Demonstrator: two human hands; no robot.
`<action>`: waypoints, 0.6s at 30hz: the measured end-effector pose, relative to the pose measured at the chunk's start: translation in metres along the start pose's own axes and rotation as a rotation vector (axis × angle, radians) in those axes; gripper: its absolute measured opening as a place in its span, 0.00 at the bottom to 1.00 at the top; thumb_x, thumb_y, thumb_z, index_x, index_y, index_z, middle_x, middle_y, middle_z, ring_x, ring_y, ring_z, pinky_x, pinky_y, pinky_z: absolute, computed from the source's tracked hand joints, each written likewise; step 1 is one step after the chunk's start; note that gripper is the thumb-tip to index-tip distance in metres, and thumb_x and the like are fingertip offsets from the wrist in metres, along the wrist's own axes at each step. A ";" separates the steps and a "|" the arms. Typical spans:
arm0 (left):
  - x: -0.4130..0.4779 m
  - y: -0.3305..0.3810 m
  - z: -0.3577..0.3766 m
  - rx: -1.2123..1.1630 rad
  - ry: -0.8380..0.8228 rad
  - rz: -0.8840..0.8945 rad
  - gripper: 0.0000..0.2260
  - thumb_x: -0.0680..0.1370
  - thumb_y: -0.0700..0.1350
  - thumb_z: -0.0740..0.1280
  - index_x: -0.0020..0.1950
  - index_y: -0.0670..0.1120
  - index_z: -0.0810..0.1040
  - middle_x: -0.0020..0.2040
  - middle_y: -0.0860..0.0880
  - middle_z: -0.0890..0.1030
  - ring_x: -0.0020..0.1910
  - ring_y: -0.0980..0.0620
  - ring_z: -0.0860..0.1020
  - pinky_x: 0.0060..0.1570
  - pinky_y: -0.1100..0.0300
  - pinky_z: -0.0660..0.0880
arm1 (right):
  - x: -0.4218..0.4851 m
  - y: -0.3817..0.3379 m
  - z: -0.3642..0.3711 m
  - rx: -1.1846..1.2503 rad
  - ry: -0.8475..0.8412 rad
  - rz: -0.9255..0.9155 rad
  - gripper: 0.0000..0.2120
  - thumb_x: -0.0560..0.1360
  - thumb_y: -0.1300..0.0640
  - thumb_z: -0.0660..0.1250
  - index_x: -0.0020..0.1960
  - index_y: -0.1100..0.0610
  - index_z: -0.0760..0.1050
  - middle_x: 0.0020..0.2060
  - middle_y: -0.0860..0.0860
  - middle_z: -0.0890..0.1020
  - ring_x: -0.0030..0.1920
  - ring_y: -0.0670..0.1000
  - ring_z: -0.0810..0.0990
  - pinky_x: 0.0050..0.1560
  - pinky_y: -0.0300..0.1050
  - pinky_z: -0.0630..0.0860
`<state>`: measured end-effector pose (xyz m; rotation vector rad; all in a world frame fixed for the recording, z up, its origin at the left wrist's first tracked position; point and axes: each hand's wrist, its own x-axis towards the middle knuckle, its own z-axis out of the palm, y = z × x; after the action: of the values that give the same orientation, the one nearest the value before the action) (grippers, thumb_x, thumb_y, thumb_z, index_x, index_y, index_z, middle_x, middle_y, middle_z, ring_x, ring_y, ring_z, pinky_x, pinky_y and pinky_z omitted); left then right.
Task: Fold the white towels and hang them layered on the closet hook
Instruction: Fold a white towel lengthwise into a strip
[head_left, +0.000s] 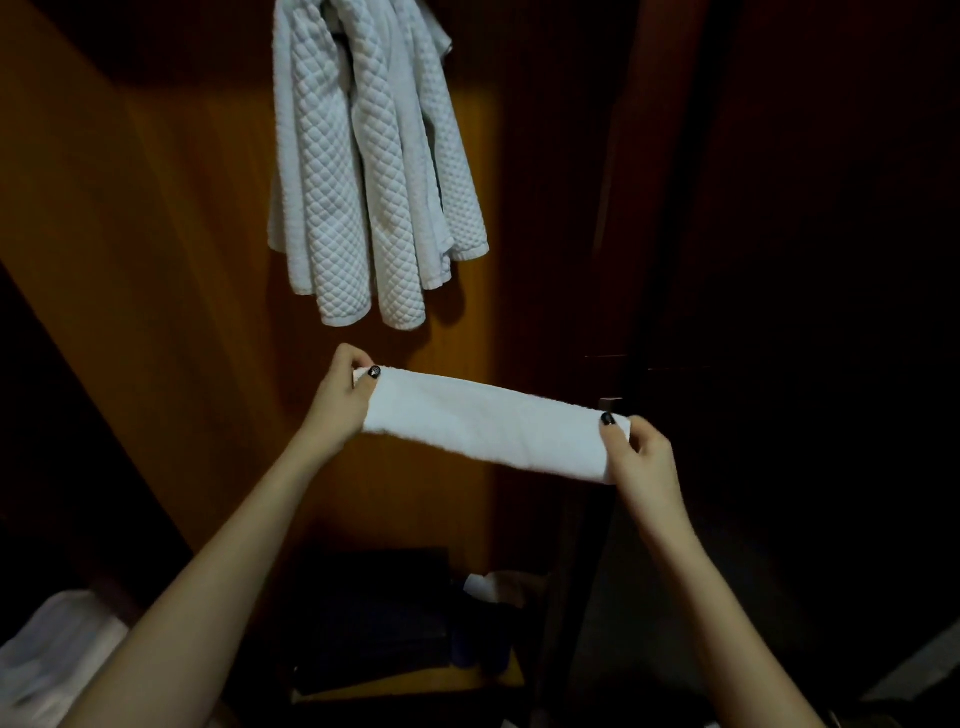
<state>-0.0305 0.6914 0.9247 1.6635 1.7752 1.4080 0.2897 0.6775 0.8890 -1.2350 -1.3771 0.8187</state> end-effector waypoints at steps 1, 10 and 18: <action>-0.002 0.002 0.004 0.023 0.012 0.025 0.02 0.81 0.38 0.59 0.52 0.43 0.67 0.44 0.49 0.74 0.42 0.53 0.72 0.39 0.59 0.69 | 0.002 -0.001 0.004 -0.026 0.065 -0.019 0.06 0.81 0.56 0.60 0.48 0.54 0.75 0.42 0.49 0.80 0.42 0.46 0.78 0.37 0.38 0.72; 0.010 0.018 -0.021 0.172 0.153 0.229 0.02 0.80 0.37 0.62 0.52 0.42 0.72 0.46 0.45 0.77 0.46 0.49 0.74 0.38 0.60 0.64 | 0.028 -0.039 0.001 0.062 -0.079 -0.222 0.13 0.79 0.66 0.60 0.54 0.52 0.80 0.50 0.46 0.82 0.49 0.42 0.80 0.43 0.33 0.76; 0.058 0.057 -0.074 0.122 0.193 0.221 0.01 0.81 0.41 0.61 0.51 0.46 0.70 0.39 0.42 0.74 0.34 0.50 0.69 0.33 0.56 0.63 | 0.083 -0.116 0.007 0.085 -0.226 -0.291 0.18 0.79 0.68 0.54 0.51 0.55 0.82 0.53 0.43 0.79 0.50 0.36 0.78 0.47 0.30 0.73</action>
<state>-0.0715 0.7023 1.0267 1.8931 1.8590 1.6344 0.2640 0.7318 1.0182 -0.8694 -1.6408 0.8188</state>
